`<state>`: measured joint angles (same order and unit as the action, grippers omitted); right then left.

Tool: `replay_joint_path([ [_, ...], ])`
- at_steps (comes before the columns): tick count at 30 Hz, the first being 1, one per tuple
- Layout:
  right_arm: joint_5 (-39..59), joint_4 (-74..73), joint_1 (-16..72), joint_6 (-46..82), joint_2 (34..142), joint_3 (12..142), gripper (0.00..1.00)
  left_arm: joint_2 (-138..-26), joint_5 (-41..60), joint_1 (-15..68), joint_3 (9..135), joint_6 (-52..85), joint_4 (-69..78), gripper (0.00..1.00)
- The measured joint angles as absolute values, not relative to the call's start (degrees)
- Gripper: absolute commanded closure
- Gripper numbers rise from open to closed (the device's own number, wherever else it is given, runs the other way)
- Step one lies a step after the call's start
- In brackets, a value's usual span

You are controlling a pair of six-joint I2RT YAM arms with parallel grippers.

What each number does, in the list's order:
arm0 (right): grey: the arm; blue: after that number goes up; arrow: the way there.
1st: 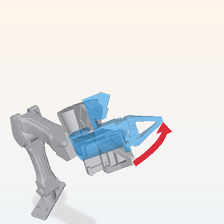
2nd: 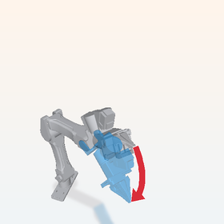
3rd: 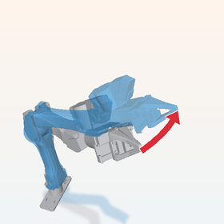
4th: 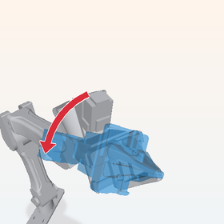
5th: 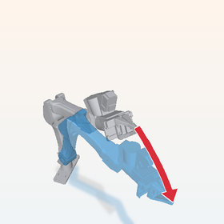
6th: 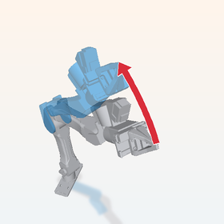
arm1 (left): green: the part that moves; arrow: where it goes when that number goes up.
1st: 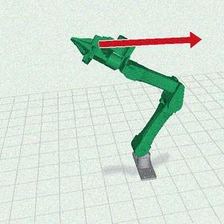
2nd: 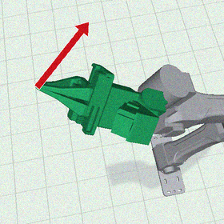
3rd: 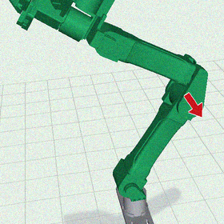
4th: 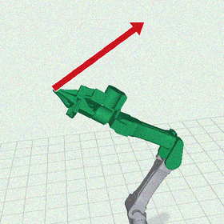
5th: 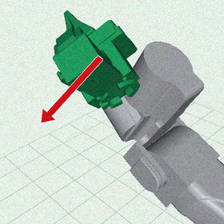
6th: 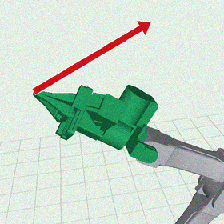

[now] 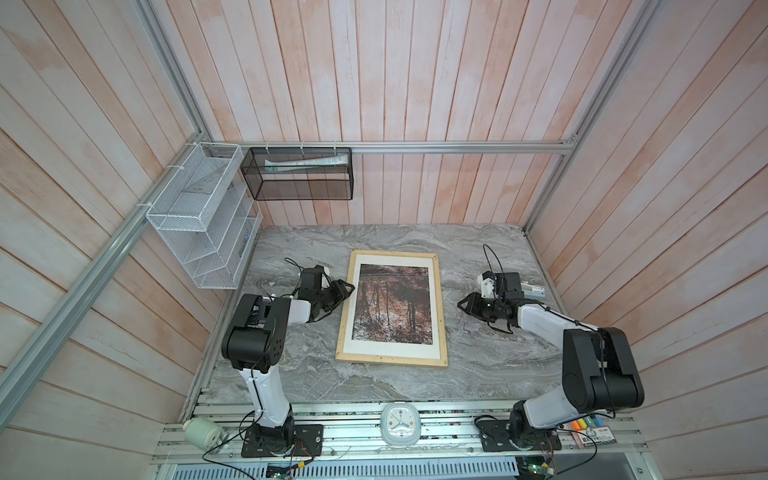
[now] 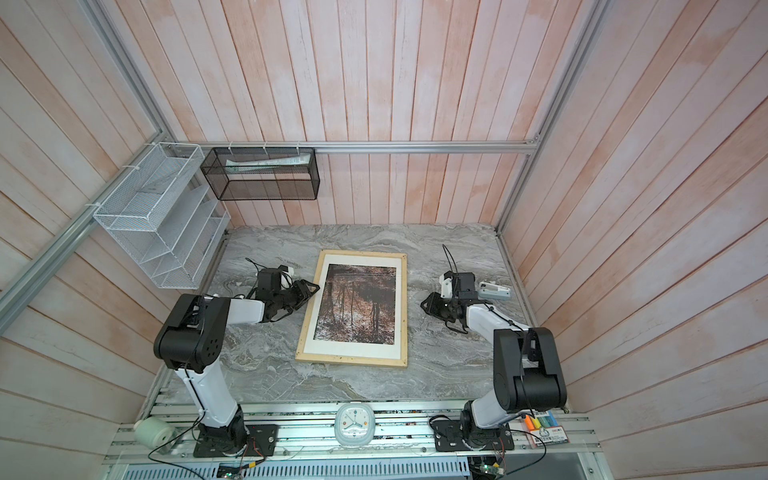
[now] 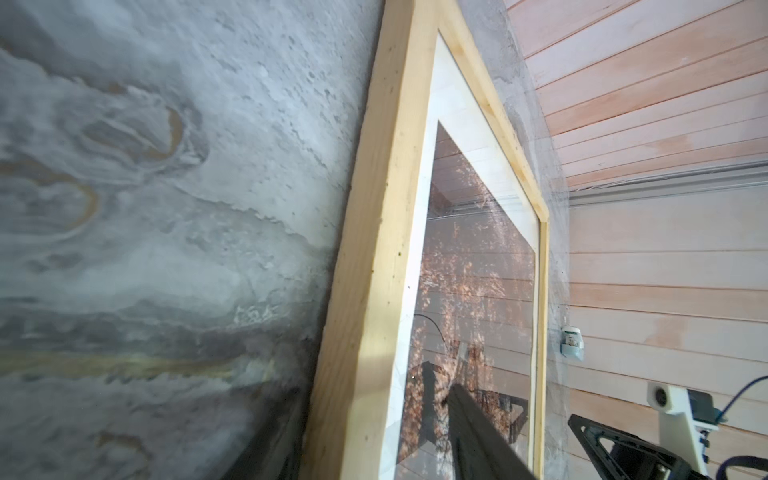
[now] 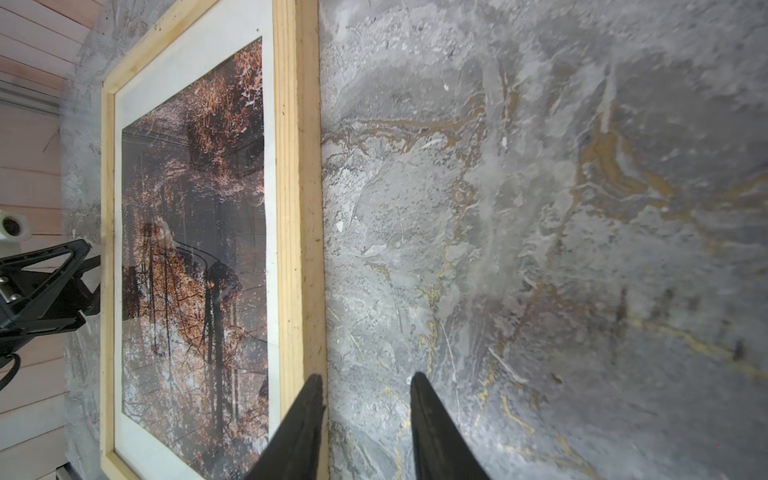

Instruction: Put the photo into the frame

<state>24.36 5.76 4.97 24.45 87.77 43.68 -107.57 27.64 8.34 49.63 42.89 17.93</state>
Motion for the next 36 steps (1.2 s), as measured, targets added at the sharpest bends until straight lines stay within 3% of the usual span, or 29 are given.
replay_joint_path([
  [10, 22.52, 5.41, 5.08, 24.4, 89.67, 45.17, 0.65, -97.86, 20.56, 8.36, 49.15, 37.54, 9.82, 0.47],
  [17, 19.27, 5.82, 5.06, 23.99, 96.86, 51.94, 0.74, -91.29, 14.85, 8.36, 43.59, 34.22, 3.7, 0.55],
  [36, 16.21, 7.42, 5.06, 22.26, 110.08, 65.3, 0.78, -79.37, 8.51, 13.13, 35.0, 31.75, -12.19, 0.56],
])
